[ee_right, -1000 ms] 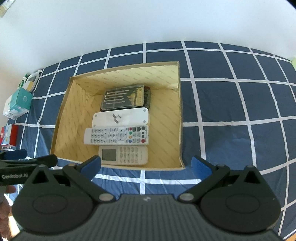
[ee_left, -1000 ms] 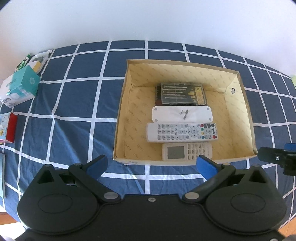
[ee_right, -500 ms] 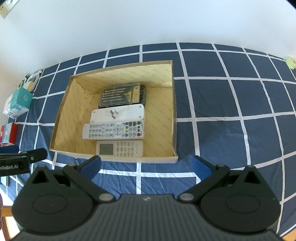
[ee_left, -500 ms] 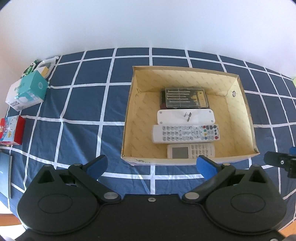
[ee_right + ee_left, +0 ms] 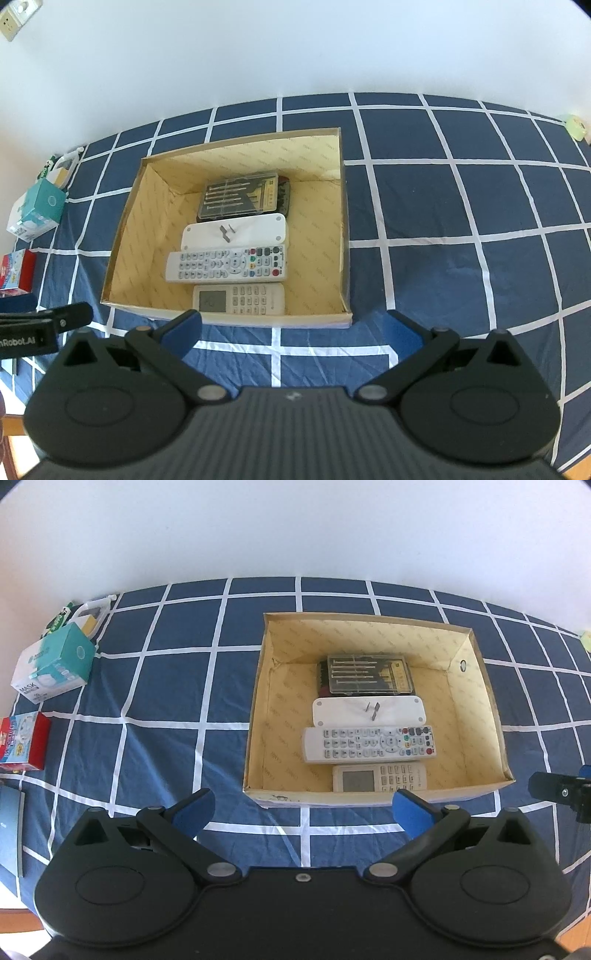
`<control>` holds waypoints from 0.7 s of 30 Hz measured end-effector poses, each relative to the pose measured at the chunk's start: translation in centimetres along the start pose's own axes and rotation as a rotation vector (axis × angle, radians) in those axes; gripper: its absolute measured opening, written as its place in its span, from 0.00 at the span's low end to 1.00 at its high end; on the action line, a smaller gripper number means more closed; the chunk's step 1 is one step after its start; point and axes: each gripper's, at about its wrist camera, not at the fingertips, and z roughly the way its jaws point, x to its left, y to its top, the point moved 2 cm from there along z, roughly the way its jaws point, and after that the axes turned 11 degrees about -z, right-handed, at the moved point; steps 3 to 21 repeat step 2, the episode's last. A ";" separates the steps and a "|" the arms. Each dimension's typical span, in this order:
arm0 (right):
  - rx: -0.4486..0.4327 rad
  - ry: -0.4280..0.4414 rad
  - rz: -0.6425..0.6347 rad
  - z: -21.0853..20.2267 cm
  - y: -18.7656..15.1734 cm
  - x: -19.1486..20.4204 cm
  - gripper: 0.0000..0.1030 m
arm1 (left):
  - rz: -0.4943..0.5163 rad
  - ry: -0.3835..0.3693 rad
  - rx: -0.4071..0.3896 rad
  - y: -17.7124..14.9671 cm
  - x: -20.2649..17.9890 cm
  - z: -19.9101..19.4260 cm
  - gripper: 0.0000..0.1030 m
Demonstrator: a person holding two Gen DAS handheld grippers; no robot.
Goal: Organize objects
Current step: 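Raise the right tool up and away from the box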
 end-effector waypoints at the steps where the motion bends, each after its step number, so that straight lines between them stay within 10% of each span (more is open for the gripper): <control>1: 0.001 -0.001 0.001 0.0 0.0 0.0 1.00 | -0.003 -0.001 0.002 0.0 0.0 0.0 1.00; 21: 0.001 -0.002 0.001 0.0 0.0 0.0 1.00 | -0.003 -0.002 0.003 0.0 0.1 0.0 1.00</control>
